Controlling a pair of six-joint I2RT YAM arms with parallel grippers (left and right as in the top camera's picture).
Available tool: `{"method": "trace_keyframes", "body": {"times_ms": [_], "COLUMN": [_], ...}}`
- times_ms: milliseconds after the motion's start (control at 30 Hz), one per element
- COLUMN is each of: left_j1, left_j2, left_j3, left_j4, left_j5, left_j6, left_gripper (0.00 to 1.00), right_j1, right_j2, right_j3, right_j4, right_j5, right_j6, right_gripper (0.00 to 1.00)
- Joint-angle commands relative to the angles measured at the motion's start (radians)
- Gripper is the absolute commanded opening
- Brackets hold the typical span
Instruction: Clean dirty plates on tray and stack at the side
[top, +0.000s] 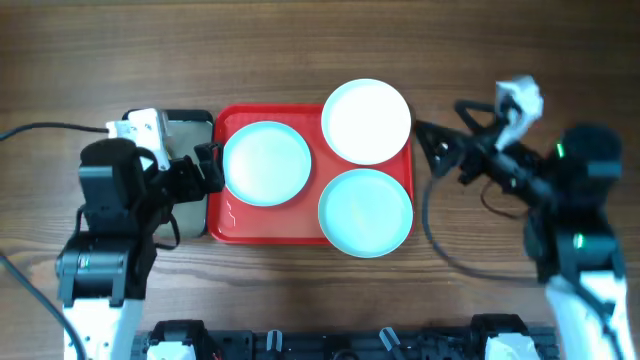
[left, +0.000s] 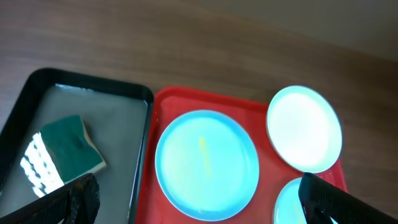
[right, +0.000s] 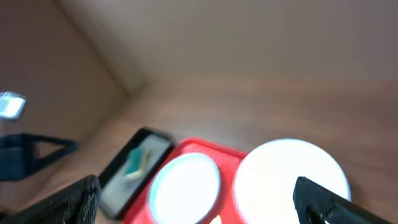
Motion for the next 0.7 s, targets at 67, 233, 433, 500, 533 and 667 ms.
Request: {"method": "trace_keyframes", "body": {"times_ms": [67, 233, 433, 500, 533, 667], "left_j1": [-0.005, -0.004, 0.000, 0.026, 0.043, 0.109], "left_j2": [0.105, 0.188, 0.207, 0.233, 0.253, 0.347], "left_j3": [0.014, 0.014, 0.014, 0.014, 0.014, 0.014], "left_j4": [0.004, 0.064, 0.067, 0.052, 0.047, 0.025], "left_j5": [0.018, 0.018, -0.037, -0.056, -0.056, -0.098], "left_j6": [0.015, 0.015, -0.031, -0.077, -0.095, -0.177], "left_gripper": [1.00, 1.00, 1.00, 1.00, 1.00, 0.98], "right_j1": [0.227, 0.428, 0.543, 0.542, 0.542, 0.558], "right_j2": [0.352, 0.658, 0.943, 0.986, 1.000, 1.030], "right_j3": [0.327, 0.575, 0.735, 0.735, 0.735, 0.723], "right_j4": [-0.294, -0.571, -0.574, -0.500, -0.497, -0.505], "right_j5": [0.051, 0.195, 0.172, 0.112, 0.113, 0.549], "right_j6": [-0.122, -0.129, -0.261, -0.095, -0.105, 0.093], "right_gripper": [1.00, 1.00, 1.00, 1.00, 0.99, 0.71]}}
